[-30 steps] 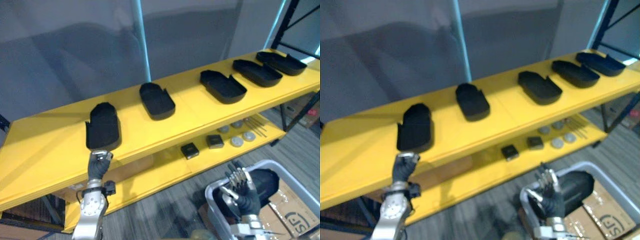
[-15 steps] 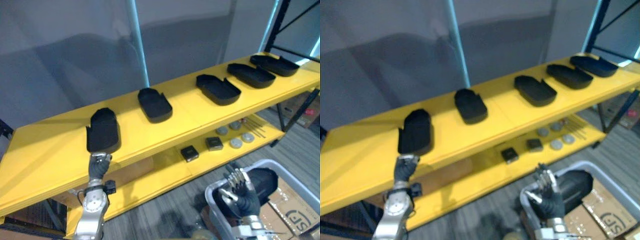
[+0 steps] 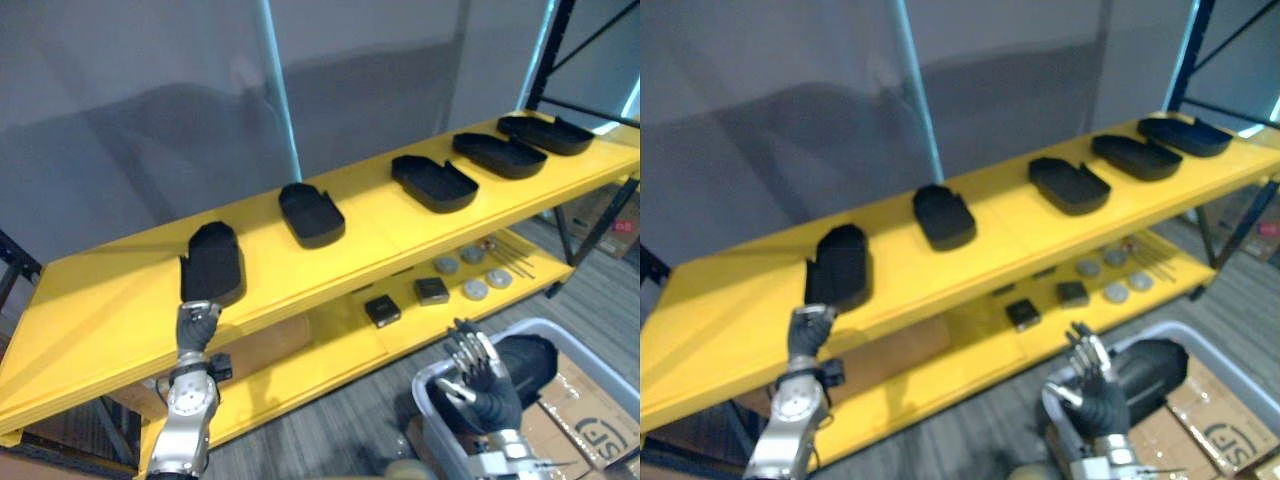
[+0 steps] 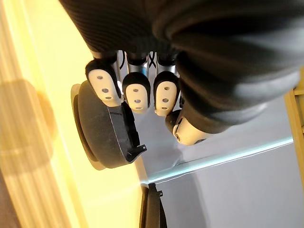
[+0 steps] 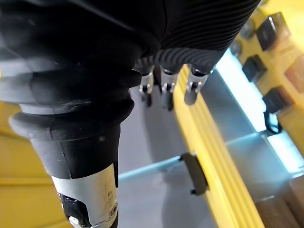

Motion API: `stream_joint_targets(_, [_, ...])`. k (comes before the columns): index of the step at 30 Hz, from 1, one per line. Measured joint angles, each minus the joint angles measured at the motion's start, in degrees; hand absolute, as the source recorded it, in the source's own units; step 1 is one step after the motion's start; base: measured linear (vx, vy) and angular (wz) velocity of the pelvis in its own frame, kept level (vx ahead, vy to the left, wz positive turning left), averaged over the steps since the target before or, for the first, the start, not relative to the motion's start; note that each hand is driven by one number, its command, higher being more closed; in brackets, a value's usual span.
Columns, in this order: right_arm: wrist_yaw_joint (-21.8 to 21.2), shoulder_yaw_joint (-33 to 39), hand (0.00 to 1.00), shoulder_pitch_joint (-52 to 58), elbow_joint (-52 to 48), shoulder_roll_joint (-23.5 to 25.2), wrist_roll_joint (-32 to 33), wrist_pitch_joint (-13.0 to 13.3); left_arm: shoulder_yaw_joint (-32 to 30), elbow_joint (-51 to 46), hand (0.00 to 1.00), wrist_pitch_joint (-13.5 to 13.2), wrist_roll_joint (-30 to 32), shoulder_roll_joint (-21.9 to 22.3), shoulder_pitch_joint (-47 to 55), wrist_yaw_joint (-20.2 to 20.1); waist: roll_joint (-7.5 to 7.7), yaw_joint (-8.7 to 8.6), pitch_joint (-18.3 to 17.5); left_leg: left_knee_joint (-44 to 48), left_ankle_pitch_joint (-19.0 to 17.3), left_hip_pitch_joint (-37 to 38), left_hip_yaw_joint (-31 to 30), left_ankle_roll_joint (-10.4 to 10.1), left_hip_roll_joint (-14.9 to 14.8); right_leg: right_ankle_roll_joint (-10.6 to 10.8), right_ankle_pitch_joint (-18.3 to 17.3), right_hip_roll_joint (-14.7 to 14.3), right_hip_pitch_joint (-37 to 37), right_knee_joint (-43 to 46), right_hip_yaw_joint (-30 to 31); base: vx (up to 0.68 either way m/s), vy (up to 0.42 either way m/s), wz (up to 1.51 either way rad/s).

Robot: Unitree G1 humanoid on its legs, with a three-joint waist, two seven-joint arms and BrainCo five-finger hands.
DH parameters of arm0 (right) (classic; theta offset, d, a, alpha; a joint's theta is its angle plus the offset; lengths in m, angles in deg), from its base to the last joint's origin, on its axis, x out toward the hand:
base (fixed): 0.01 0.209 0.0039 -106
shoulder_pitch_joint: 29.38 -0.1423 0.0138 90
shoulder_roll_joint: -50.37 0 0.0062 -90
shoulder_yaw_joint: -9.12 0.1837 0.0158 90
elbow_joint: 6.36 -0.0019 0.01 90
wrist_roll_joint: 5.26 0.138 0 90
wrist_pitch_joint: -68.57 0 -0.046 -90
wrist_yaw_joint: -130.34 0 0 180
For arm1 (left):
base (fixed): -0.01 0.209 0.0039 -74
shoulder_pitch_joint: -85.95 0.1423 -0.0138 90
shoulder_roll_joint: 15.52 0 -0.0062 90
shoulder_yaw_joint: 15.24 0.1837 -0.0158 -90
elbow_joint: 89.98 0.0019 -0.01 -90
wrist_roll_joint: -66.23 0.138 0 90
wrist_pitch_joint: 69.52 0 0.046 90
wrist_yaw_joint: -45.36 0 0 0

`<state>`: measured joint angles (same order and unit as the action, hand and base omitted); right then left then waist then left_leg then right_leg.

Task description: Walk over and take plastic housings, then place them on the shelf

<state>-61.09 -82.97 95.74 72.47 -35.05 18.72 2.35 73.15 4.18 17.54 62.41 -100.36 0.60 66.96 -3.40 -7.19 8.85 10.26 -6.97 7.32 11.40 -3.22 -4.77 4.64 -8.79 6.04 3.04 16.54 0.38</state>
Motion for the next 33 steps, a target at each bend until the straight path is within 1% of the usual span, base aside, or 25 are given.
stream_joint_targets(2, [0.0,-0.6,0.00,0.0,-0.3,-0.2,0.0,0.0,-0.2,-0.3,1.00,0.0,0.5,0.0,-0.4,1.4,-0.03,0.00,0.0,0.8,-0.4,-0.6,-0.1,0.1,-0.1,0.0,0.0,0.0,-0.2,0.0,0.0,0.00,0.000,0.00])
stream_joint_targets(3, [0.1,-0.9,0.00,0.2,-0.8,-0.3,0.0,0.0,-0.4,-0.5,1.00,0.0,2.0,0.0,-0.4,2.7,-0.02,0.00,0.0,1.4,-0.7,-0.9,-0.1,0.2,-0.1,0.0,0.0,0.0,-0.3,0.1,0.0,0.00,0.000,0.00])
stream_joint_targets(4, [0.1,-1.0,0.00,0.4,-1.6,-0.3,0.0,0.0,-0.7,-1.1,1.00,0.3,5.0,0.0,-0.4,3.7,-0.04,0.04,0.0,2.2,-1.0,-1.6,-0.2,0.2,-0.2,0.0,0.0,0.0,-0.7,0.3,-0.1,0.00,0.000,0.00])
stream_joint_targets(6, [0.1,-1.0,0.00,0.6,-2.1,-0.3,0.0,0.0,-1.0,-2.3,1.00,0.9,7.3,0.0,-0.4,4.8,0.10,0.09,-0.1,2.7,-1.2,-2.3,-0.3,0.3,-0.2,0.0,0.0,0.1,-1.1,0.6,-0.1,0.00,0.010,0.04])
stream_joint_targets(8, [0.2,-1.0,0.00,0.7,-2.1,-0.3,0.0,0.0,-1.5,-3.7,1.00,1.9,9.0,0.0,-0.5,5.1,0.27,0.09,0.0,3.4,-1.4,-2.8,-0.6,0.3,-0.2,0.1,0.0,0.2,-1.2,0.7,-0.2,0.01,0.020,0.09])
stream_joint_targets(10, [0.3,-1.1,0.00,0.9,-2.1,-0.3,0.0,0.1,-2.2,-5.6,1.00,3.8,11.3,-0.2,-0.5,6.1,0.48,0.14,0.0,4.4,-1.9,-3.4,-1.3,0.4,-0.2,0.1,-0.3,0.5,-1.3,1.0,-0.6,0.00,0.023,0.09])
stream_joint_targets(12, [0.3,-1.6,0.00,0.9,-2.1,-0.3,0.0,0.1,-2.2,-6.8,1.00,5.2,11.6,-0.7,-0.5,6.6,0.57,0.19,0.0,4.4,-2.0,-3.5,-1.3,0.4,-0.2,0.1,-0.3,0.5,-1.3,1.1,-0.6,0.00,0.000,0.00])
stream_joint_targets(13, [0.4,-2.2,0.00,0.9,-2.1,-0.3,0.0,0.1,-2.2,-7.6,1.00,6.3,11.5,-1.2,-0.6,6.6,0.58,0.18,0.0,4.5,-2.0,-3.5,-1.3,0.4,-0.2,0.1,-0.4,0.5,-1.3,1.1,-0.6,0.00,0.000,0.00])
stream_joint_targets(16, [0.6,-2.8,0.00,1.0,-2.1,-0.4,0.0,0.1,-2.2,-8.8,1.00,8.3,11.4,-2.3,-1.3,6.2,0.54,0.18,0.0,6.0,-2.8,-4.1,-1.5,0.4,-0.5,0.1,-0.6,0.4,-1.4,1.6,-0.7,0.00,0.002,0.01])
stream_joint_targets(17, [0.6,-2.8,0.00,1.0,-2.1,-0.4,0.0,0.1,-2.2,-8.8,1.00,8.9,11.4,-2.3,-1.7,6.2,0.53,0.20,0.0,6.5,-3.0,-4.4,-1.6,0.3,-0.5,0.1,-0.7,0.4,-1.6,1.8,-0.8,0.00,0.000,0.00])
stream_joint_targets(19, [1.3,-3.6,0.00,1.0,-2.1,-0.8,0.0,0.1,-2.2,-8.8,1.00,11.2,11.4,-2.3,-3.0,5.6,0.68,0.20,0.1,7.1,-3.3,-4.5,-1.5,0.3,-0.6,0.1,-0.8,0.4,-1.6,2.1,-0.7,0.00,0.000,0.00])
stream_joint_targets(20, [1.4,-3.8,0.00,1.0,-2.1,-0.8,0.0,0.1,-2.2,-8.8,1.00,11.7,11.4,-2.3,-3.2,5.5,0.70,0.19,0.1,7.3,-3.4,-4.5,-1.5,0.3,-0.6,0.1,-0.8,0.4,-1.6,2.2,-0.7,0.00,0.000,0.00])
stream_joint_targets(21, [1.5,-3.9,0.00,1.0,-2.1,-0.8,0.0,0.1,-2.2,-8.8,1.00,12.7,11.4,-2.3,-4.0,5.1,0.82,0.19,0.2,7.7,-3.6,-4.6,-1.5,0.4,-0.6,0.2,-1.0,0.5,-1.5,2.4,-0.6,0.00,0.000,0.00])
stream_joint_targets(22, [1.6,-4.2,0.00,1.0,-2.1,-0.8,0.0,0.1,-2.2,-8.8,1.00,14.2,11.7,-2.3,-4.9,4.7,0.88,0.18,0.3,8.1,-3.9,-4.7,-1.5,0.4,-0.6,0.3,-1.1,0.5,-1.6,2.7,-0.6,0.00,0.000,0.00])
stream_joint_targets(23, [1.6,-4.4,0.00,0.9,-2.1,-0.9,0.0,0.1,-2.2,-8.8,1.00,14.9,11.7,-2.4,-5.3,4.5,0.89,0.17,0.3,8.2,-4.1,-4.7,-1.5,0.6,-0.6,0.3,-1.2,0.5,-1.6,2.8,-0.6,0.00,0.000,0.00])
stream_joint_targets(24, [1.5,-4.7,0.00,0.8,-2.1,-1.0,0.0,0.1,-2.2,-8.7,1.00,16.3,11.7,-2.5,-6.1,4.4,0.96,0.15,0.3,8.3,-4.3,-4.7,-1.4,0.5,-0.5,0.3,-1.3,0.6,-1.6,2.9,-0.5,0.00,0.000,0.00])
stream_joint_targets(27, [1.5,-4.7,0.00,0.7,-2.1,-1.2,0.0,0.1,-2.2,-8.4,1.00,19.4,11.7,-3.4,-7.4,4.2,0.94,0.07,0.3,8.3,-4.3,-4.7,-1.3,0.5,-0.4,0.4,-1.4,0.7,-1.7,3.3,-0.4,0.00,0.000,0.00])
stream_joint_targets(29, [1.5,-4.7,0.00,0.6,-2.4,-1.3,0.0,0.1,-2.4,-8.0,1.00,20.6,11.7,-5.2,-7.7,4.2,0.91,0.02,0.3,8.3,-4.3,-4.7,-1.2,0.5,-0.4,0.2,-1.7,0.7,-2.1,3.8,-0.3,0.00,0.000,0.00])
stream_joint_targets(33, [1.5,-4.8,0.00,0.5,-2.5,-1.7,0.0,0.0,-2.8,-5.8,1.00,20.7,11.7,-6.3,-8.7,4.2,0.90,0.03,0.3,8.3,-4.4,-4.7,-1.1,0.5,-0.5,0.1,-2.1,0.7,-2.5,4.3,-0.3,0.00,0.000,0.00])
